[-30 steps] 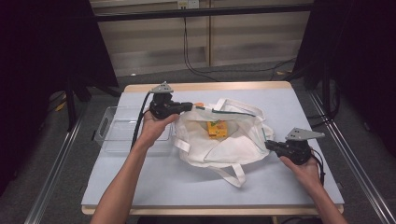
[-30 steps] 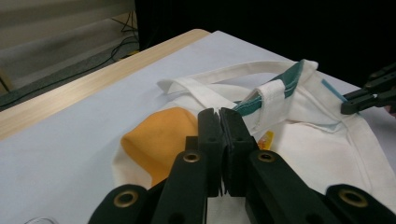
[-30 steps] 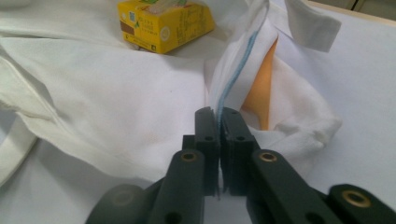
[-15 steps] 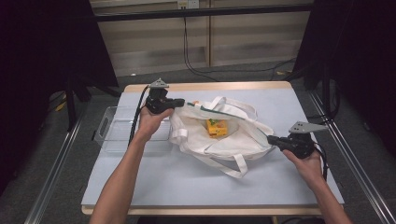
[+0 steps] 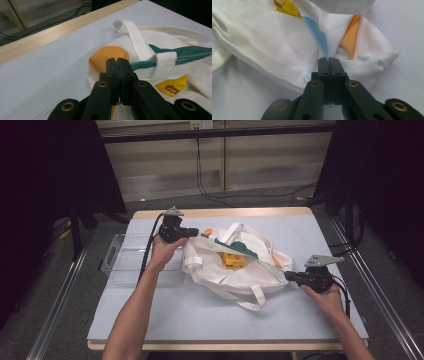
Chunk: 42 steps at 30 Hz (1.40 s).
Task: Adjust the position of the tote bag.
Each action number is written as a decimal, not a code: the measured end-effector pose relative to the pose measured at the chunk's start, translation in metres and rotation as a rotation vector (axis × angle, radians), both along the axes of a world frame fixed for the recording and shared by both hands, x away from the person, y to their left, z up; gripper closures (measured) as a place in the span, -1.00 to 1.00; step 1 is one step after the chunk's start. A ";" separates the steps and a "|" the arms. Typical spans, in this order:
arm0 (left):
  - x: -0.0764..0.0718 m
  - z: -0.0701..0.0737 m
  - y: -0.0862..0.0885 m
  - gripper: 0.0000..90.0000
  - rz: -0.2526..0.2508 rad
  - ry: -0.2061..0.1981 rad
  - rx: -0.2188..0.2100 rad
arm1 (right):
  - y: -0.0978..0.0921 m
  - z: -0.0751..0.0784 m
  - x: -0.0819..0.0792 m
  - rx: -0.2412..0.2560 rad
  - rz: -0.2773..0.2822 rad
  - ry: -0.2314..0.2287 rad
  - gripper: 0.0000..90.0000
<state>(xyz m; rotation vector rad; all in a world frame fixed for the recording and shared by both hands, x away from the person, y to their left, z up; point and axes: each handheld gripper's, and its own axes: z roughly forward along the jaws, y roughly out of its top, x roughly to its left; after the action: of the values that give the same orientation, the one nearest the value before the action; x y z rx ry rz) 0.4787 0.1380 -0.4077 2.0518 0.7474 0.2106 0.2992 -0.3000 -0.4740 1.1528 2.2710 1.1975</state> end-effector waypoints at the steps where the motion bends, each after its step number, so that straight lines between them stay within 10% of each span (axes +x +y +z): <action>1: 0.000 0.000 -0.001 0.96 0.001 -0.001 0.000 | 0.000 -0.002 0.001 -0.004 0.001 0.009 0.96; 10: -0.013 0.000 0.007 0.63 0.021 0.008 -0.088 | 0.003 0.007 -0.005 0.031 0.006 -0.020 0.43; 25: -0.055 0.021 0.015 0.15 -0.034 -0.070 -0.213 | 0.012 0.035 -0.005 0.103 0.041 -0.097 0.23; 42: -0.131 0.014 0.009 0.48 -0.195 -0.124 -0.152 | 0.045 0.047 0.020 0.122 0.121 -0.122 0.31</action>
<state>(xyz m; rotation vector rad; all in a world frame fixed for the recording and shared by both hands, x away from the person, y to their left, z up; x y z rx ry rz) 0.3475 0.1475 -0.3938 1.9331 0.4691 0.1630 0.3190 -0.2554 -0.4269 0.9656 2.2298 1.4300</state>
